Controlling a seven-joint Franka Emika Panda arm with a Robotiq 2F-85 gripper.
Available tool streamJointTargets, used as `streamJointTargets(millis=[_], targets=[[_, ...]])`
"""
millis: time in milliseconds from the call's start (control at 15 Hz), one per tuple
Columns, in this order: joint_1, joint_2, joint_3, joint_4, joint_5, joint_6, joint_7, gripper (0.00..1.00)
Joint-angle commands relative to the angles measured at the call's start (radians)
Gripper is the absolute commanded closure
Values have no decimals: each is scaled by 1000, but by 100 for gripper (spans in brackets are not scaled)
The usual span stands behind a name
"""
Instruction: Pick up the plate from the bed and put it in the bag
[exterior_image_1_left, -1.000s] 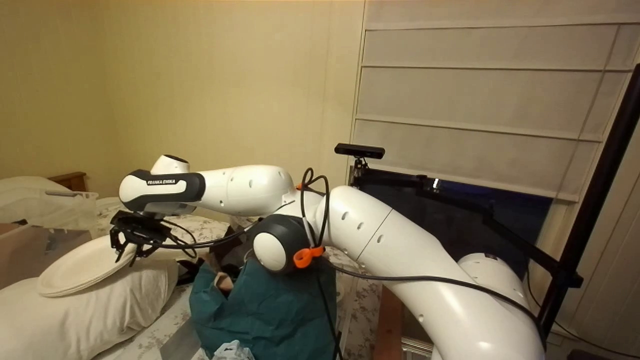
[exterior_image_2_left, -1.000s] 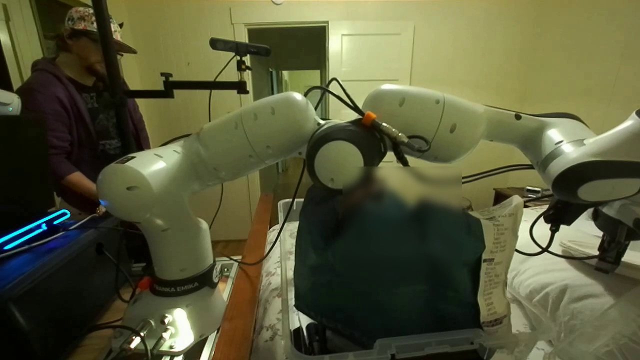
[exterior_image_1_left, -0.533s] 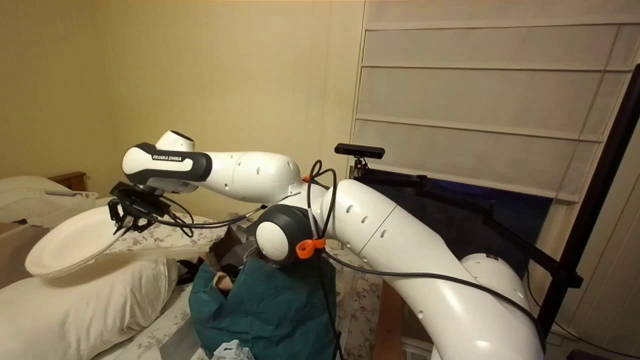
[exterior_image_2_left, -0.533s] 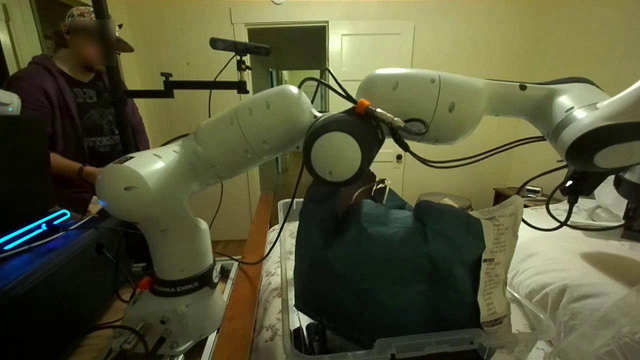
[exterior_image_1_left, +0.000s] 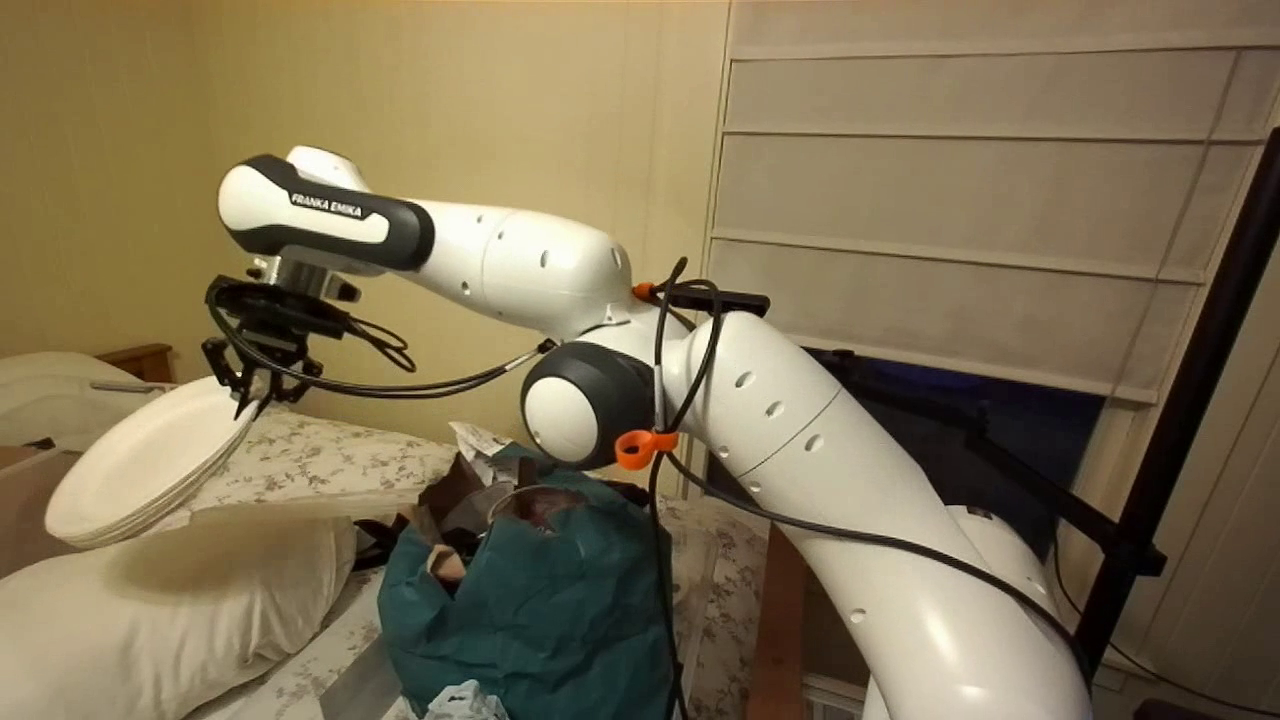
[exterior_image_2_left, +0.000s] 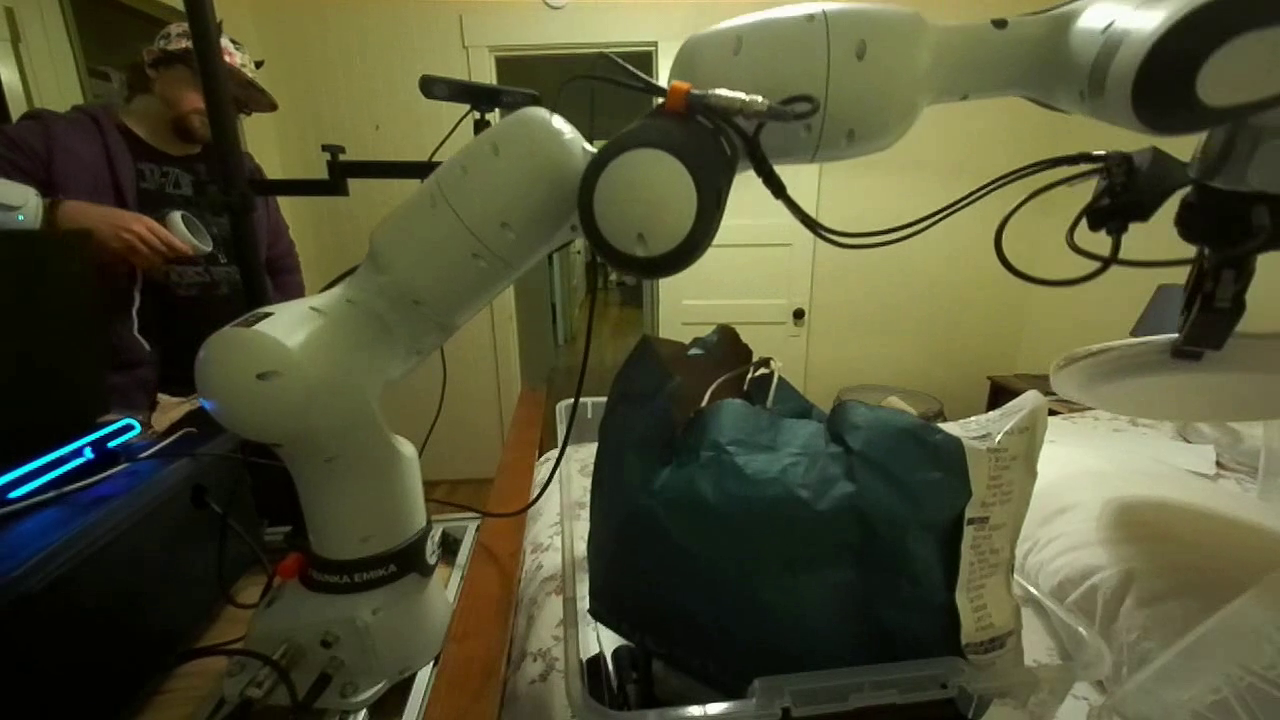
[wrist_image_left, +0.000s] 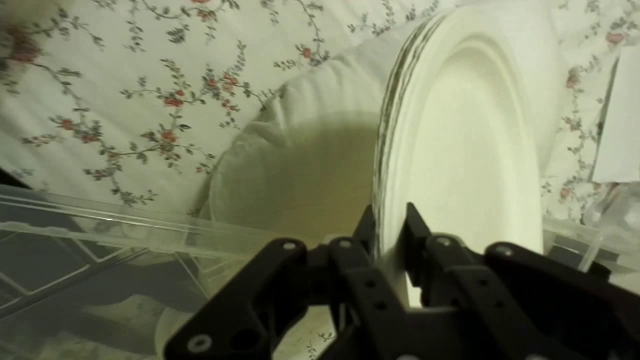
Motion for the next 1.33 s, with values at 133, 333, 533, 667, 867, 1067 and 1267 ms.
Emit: streamJointTargets(millis=[133,333,533,667,867,1067,1267], targets=[[111,-189,-74,-105,-167,-277,-45,96],[168,-265,-86,-164,-253,-402,-110,96],[211,-347,-78,-265,-324,-485,-208,96],[230,-410,-66,-361,-353,-508,-289,96],[236,-498,-41,-496,-339,-486,-422,96],[234,-401,-57,-360,-332,-512,-350,85],[215,-363,-54,-321,-294,-513,-342,96]])
